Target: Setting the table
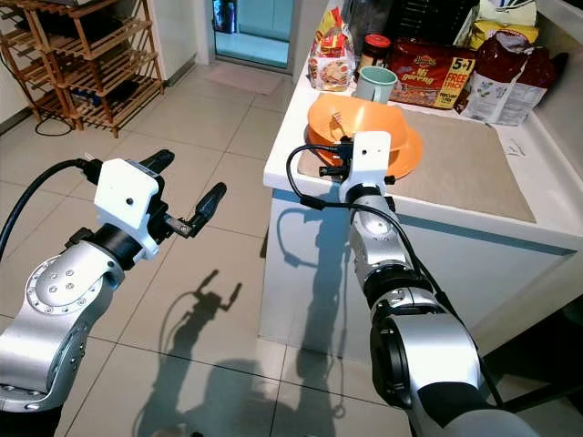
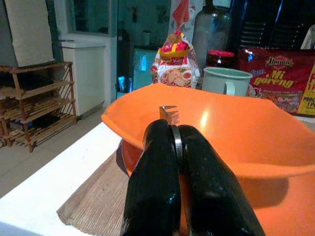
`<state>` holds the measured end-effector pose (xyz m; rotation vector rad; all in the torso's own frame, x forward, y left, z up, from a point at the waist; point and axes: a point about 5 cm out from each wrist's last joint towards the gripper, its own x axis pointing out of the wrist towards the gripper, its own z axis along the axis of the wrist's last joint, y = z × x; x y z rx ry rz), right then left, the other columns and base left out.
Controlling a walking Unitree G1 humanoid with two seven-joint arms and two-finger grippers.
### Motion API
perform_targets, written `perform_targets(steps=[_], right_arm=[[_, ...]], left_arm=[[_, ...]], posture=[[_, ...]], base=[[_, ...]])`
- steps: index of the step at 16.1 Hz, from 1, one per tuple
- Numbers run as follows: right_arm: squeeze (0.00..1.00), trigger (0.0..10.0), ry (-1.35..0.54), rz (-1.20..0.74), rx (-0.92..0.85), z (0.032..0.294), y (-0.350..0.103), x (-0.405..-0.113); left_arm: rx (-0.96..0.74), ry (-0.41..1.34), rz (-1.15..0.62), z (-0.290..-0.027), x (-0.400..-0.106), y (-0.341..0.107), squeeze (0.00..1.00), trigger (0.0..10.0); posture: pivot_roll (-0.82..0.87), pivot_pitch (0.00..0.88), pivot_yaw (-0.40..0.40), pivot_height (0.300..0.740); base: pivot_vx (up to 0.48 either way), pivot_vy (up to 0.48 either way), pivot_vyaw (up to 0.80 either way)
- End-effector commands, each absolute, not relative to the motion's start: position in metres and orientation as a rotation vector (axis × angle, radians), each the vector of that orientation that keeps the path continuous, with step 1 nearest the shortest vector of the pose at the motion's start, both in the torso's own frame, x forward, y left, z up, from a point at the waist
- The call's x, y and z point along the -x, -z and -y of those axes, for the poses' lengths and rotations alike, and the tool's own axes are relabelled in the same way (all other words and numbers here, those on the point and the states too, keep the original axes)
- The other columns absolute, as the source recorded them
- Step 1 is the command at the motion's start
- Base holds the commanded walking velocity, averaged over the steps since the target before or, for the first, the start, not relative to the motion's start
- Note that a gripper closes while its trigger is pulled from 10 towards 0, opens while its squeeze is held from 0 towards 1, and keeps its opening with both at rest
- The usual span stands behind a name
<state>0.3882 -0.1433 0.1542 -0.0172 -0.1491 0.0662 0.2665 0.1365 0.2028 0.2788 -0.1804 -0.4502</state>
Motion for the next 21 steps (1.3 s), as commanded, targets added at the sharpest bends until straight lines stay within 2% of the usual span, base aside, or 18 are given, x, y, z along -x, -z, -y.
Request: perform_targets(steps=[1,6,12,16,21], right_arm=[[0.00,0.0,-0.048,0.188,0.025,0.150,-0.165,-0.391],[0.00,0.0,0.018,0.226,0.064,0.159,-0.167,-0.389],[0.00,0.0,0.009,0.291,0.154,0.155,-0.163,-0.381],[0.00,0.0,0.005,0.411,0.314,0.151,-0.169,-0.375],[0.00,0.0,0.027,0.509,0.411,0.150,-0.175,-0.370]], left_arm=[[-0.278,0.467,0.191,-0.133,-0.267,-0.204,0.00,10.0],[-0.277,0.469,0.197,-0.132,-0.268,-0.204,0.00,10.0],[-0.278,0.466,0.201,-0.132,-0.267,-0.205,0.00,10.0],[-0.280,0.466,0.201,-0.131,-0.267,-0.204,0.00,10.0],[-0.282,0.465,0.202,-0.131,-0.267,-0.204,0.00,10.0]], posture=[[0.13,0.000,-0.113,0.740],[0.13,0.000,-0.114,0.740],[0.13,0.000,-0.115,0.740],[0.13,0.000,-0.117,0.740],[0.13,0.000,-0.114,0.740]], base=[[0.000,0.000,0.00],[0.000,0.000,0.00],[0.000,0.000,0.00],[0.000,0.000,0.00],[0.000,0.000,0.00]])
